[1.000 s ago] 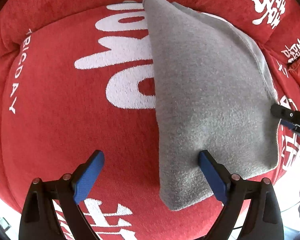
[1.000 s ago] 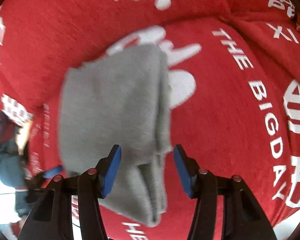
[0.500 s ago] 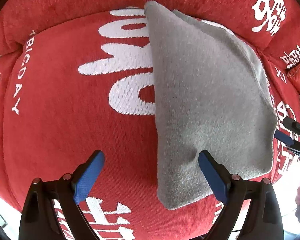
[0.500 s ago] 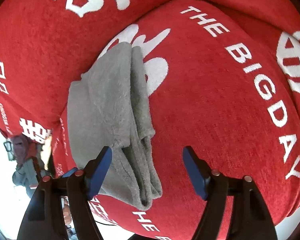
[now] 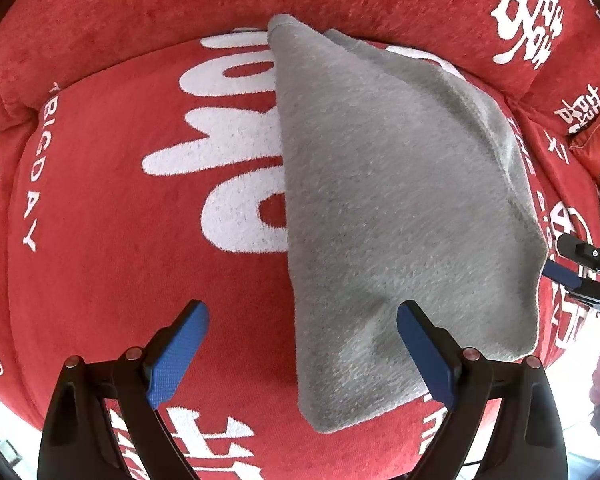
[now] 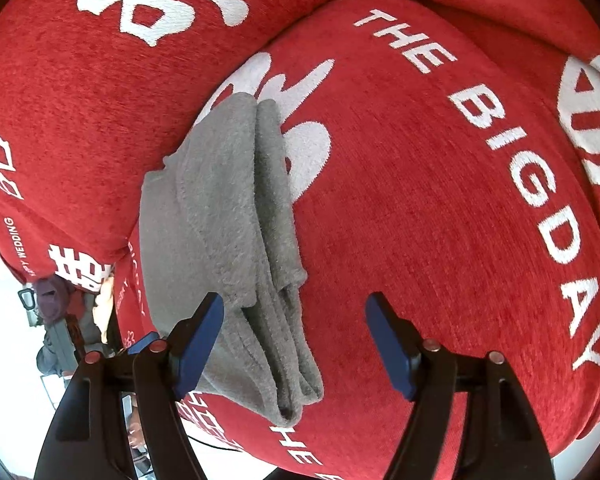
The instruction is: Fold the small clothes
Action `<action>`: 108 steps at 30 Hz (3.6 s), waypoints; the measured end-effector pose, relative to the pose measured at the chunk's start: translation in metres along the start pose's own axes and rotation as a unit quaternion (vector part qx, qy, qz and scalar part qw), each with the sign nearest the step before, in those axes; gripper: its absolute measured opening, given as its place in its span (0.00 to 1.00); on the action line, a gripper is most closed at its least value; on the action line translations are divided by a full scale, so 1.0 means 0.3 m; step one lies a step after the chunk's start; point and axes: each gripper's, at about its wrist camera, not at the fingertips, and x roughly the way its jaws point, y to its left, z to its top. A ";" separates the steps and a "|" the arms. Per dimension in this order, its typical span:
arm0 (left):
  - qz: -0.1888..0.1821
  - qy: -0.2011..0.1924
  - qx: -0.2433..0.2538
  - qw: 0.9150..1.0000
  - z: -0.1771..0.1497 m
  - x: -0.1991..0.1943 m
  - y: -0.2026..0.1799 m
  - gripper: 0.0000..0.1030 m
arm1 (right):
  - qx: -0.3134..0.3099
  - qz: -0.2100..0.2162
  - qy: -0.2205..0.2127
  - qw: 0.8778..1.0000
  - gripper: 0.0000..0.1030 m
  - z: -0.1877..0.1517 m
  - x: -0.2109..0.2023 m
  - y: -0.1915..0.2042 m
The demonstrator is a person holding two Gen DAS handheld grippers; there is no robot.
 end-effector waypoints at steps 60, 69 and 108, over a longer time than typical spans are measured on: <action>-0.212 -0.082 0.022 0.973 0.144 -0.034 -0.020 0.45 | -0.084 0.194 0.086 0.974 0.35 0.251 0.236 0.148; -0.225 -0.089 0.037 0.970 0.002 -0.227 0.063 0.45 | -0.081 0.220 0.094 0.968 0.34 0.110 0.148 0.283; 0.028 -0.103 -0.106 0.989 -0.280 -0.251 0.420 1.00 | -0.190 0.019 0.069 0.979 0.64 -0.387 0.181 0.583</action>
